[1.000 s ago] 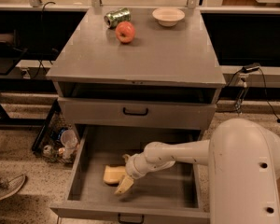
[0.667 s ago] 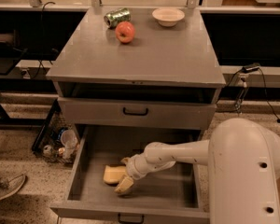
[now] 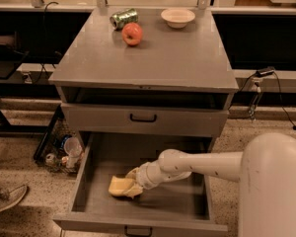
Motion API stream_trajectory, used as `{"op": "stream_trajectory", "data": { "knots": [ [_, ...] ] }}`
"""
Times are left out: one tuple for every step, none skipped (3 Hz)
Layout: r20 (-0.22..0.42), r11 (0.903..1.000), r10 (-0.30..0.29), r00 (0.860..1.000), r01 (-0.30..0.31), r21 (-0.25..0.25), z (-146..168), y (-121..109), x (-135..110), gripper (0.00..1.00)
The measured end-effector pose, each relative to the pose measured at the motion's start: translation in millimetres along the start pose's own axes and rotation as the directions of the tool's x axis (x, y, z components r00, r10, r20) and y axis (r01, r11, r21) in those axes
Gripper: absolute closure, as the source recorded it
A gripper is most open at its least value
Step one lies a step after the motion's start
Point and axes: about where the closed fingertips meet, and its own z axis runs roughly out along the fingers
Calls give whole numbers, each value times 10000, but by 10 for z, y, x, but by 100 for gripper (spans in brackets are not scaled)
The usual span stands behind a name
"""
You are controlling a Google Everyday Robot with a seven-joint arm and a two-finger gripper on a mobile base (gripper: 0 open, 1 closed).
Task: Pick sponge from middle drawer and place on counter
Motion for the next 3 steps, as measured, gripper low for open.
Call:
{"op": "stream_trajectory", "data": {
  "knots": [
    [554,9999,123,9984,-123,-3,-159,32,-29,89],
    [1312,9997,-68,9913,39,222,-533,28,-116,100],
    [2089,9972,-557,9763,438,609,-1157,54,-214,100]
  ]
}}
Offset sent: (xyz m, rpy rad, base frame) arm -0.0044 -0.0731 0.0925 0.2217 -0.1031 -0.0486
